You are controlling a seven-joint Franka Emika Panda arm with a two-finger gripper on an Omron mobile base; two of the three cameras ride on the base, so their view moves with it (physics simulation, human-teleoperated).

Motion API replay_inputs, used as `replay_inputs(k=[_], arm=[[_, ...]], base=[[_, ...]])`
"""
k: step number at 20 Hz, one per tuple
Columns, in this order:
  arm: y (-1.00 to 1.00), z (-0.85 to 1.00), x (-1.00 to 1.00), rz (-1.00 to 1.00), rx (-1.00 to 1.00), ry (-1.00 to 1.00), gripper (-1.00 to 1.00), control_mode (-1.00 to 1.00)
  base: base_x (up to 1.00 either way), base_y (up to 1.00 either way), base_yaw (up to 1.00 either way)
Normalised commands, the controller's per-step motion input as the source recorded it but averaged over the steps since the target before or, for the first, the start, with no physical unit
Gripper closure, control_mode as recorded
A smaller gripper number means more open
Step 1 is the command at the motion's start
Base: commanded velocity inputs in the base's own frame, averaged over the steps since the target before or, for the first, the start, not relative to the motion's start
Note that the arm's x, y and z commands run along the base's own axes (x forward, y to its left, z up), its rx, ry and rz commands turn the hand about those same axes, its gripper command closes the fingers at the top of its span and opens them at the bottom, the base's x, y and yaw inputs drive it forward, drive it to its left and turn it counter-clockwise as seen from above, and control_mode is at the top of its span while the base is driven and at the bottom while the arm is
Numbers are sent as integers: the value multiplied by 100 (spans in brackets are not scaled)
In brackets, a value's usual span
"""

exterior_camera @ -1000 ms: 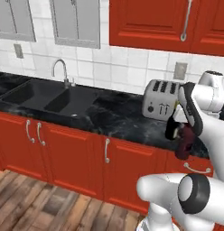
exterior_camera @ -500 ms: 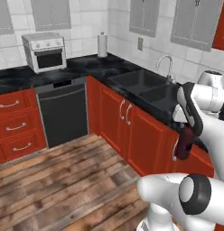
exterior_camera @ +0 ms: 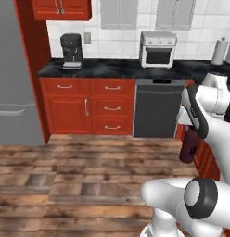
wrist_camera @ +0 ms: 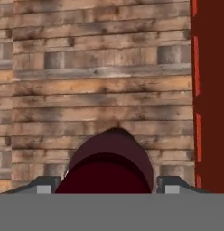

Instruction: There is a wine glass and glass cup on the dining counter. Place the wine bottle next to the wine glass and the juice bottle next to the glass cup.

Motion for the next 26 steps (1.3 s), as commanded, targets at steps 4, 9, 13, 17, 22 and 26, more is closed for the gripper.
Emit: replay_inputs(k=[4, 9, 13, 17, 22, 26], arm=[[0, 0, 0, 0, 0, 0, 100, 100], [0, 0, 0, 0, 0, 0, 100, 100], [0, 0, 0, 0, 0, 0, 100, 100], [0, 0, 0, 0, 0, 0, 100, 100], [0, 0, 0, 0, 0, 0, 100, 100], [0, 0, 0, 0, 0, 0, 100, 100]], base=[[5, 1, 88], [9, 0, 85], [18, 0, 80], [37, -3, 65], [51, -17, 39], [65, -24, 22]])
